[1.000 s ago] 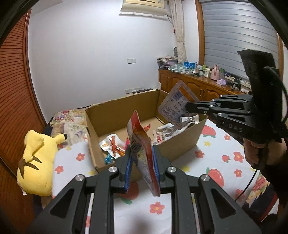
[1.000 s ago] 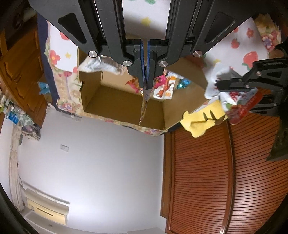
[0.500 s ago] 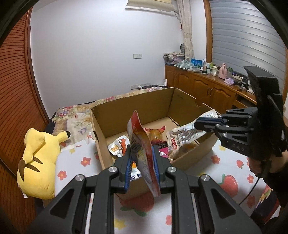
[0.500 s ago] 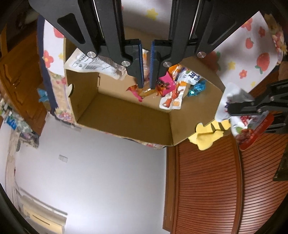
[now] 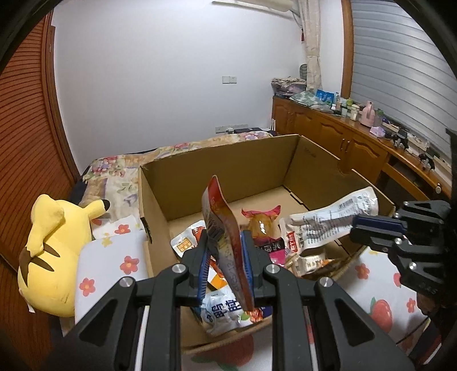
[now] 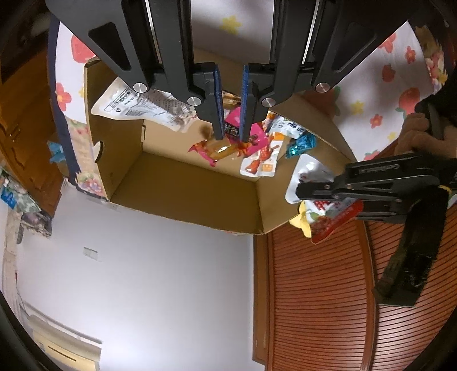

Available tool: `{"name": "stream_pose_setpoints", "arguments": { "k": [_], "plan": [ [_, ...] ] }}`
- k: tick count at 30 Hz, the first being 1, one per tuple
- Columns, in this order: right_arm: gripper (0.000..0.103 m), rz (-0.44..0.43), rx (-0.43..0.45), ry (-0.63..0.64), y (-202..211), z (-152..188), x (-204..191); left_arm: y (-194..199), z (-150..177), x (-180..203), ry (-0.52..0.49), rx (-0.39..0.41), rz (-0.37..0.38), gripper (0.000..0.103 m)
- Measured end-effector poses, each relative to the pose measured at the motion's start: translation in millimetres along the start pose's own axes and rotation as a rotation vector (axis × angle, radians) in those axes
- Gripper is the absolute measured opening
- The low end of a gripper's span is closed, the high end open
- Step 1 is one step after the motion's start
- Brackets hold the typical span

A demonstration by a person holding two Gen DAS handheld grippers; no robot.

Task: Organize snacks
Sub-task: 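Open the left tool to drop the red-and-white pouch in while the right tool releases the clear pouch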

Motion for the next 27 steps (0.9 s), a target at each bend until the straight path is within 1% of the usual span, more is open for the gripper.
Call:
{"name": "stream_pose_setpoints", "arguments": {
  "k": [5, 8, 16, 25, 27],
  "plan": [
    [0.008, 0.0, -0.001, -0.008, -3, -2, 4, -11, -1, 2, 0.0, -0.01, -0.013, 0.019],
    [0.008, -0.002, 0.004, -0.018, -3, -3, 8, -13, -4, 2, 0.006, 0.003, -0.021, 0.022],
    [0.009, -0.001, 0.002, -0.049, -7, 2, 16, -17, -3, 5, 0.005, 0.007, -0.03, 0.026],
    [0.012, 0.013, 0.014, -0.074, 0, 4, 20, -2, 12, 8, 0.022, 0.029, -0.065, 0.036],
    [0.013, 0.018, 0.019, -0.075, 4, 4, 20, 4, 15, 10, 0.024, 0.036, -0.073, 0.042]
  ]
}}
Point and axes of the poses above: each gripper's, at about its wrist camera, not at the fingertips, and y roughly against the way its jaws point, x to its right, z to its underside, the point moved 4 cm from there along -y, roughly the way its jaws point, and after that the axes turned 7 degrees about z, right-handed, at the moved point
